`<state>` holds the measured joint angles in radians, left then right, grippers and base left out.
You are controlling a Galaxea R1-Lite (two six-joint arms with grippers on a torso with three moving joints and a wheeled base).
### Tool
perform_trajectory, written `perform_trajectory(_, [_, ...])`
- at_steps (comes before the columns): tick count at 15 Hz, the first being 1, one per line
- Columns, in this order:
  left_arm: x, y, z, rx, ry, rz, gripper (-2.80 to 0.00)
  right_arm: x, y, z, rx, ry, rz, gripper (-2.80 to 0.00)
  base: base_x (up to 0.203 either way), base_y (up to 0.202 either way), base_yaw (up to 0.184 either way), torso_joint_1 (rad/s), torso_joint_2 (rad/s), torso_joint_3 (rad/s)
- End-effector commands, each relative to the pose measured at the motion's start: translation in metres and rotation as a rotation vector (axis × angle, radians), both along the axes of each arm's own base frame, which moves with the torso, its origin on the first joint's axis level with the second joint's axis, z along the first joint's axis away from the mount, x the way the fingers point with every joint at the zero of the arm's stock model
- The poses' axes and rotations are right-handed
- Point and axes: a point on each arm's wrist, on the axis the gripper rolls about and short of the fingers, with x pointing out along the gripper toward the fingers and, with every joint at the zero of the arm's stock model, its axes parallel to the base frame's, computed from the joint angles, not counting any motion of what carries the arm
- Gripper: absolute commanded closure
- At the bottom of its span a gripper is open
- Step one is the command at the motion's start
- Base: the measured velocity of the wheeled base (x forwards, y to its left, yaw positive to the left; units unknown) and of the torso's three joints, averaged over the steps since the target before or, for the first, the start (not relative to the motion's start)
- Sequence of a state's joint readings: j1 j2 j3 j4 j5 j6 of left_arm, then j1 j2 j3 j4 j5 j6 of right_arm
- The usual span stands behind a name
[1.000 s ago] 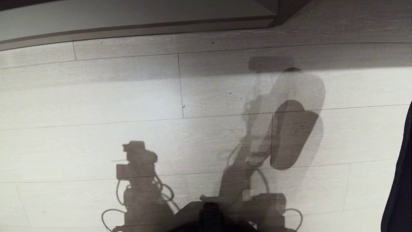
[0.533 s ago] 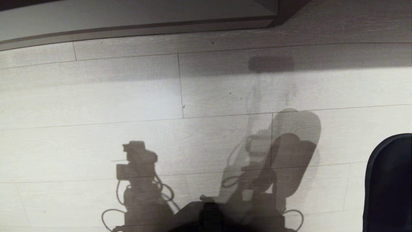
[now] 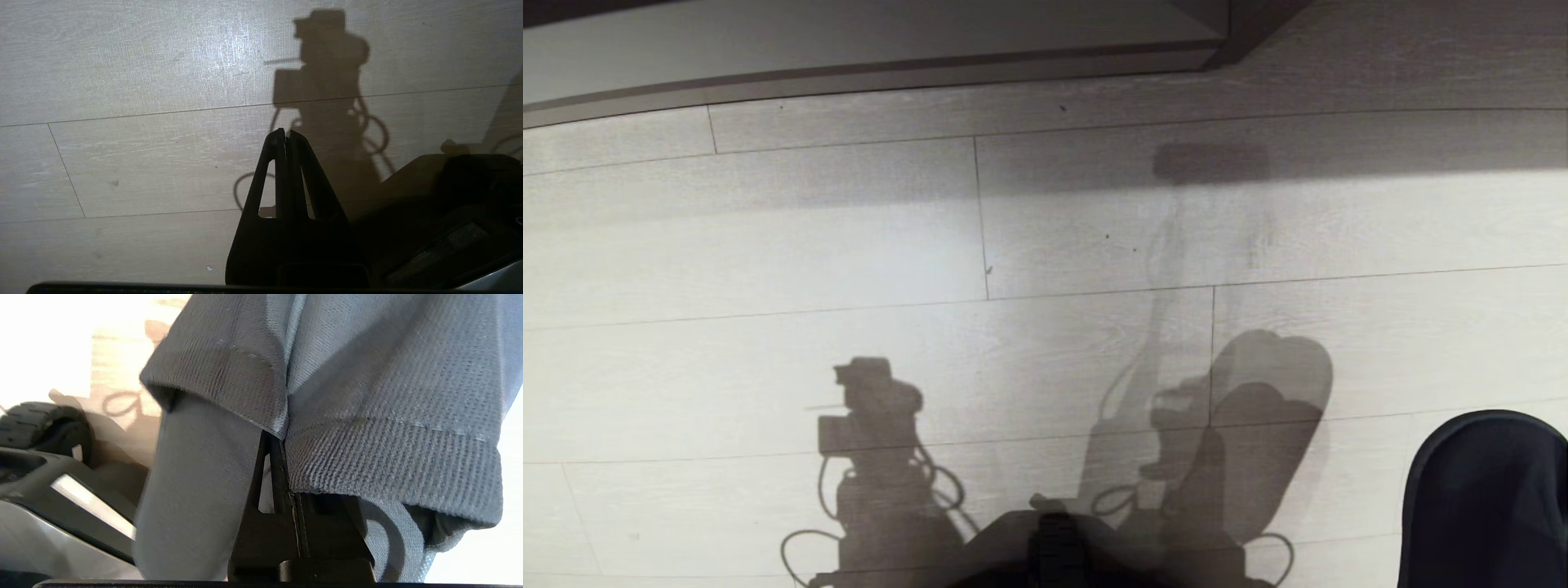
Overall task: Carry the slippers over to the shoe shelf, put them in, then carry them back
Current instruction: Place the slippers into the shoe cabinet
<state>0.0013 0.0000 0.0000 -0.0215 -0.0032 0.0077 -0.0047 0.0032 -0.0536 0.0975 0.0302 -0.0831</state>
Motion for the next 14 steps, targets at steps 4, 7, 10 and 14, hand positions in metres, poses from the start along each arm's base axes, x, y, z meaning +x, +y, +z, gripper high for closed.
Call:
perform_trajectory(4, [0.0006,0.0,-0.0021,0.0,0.008,0.0,0.0,0.002,-0.0001,-0.0038,-0.014,-0.009,-0.002,0.0,0.0,0.0,0.0,0.0,0.0,0.0])
perform_trajectory(7, [0.0005,0.0,-0.0019,0.0,0.008,-0.003,0.0,0.002,-0.0001,-0.0038,-0.015,-0.009,-0.002,0.0,0.0,0.0,0.0,0.0,0.0,0.0])
perform_trajectory(10, [0.0005,0.0,-0.0017,-0.012,0.006,-0.001,0.0,0.002,-0.0001,-0.0038,-0.015,-0.009,-0.002,0.0,0.0,0.0,0.0,0.003,0.0,0.035])
perform_trajectory(14, [0.0005,0.0001,-0.0018,-0.028,0.003,0.0,0.0,0.002,-0.0001,-0.0038,-0.015,-0.009,-0.002,0.0,0.0,0.0,0.0,0.002,0.0,0.172])
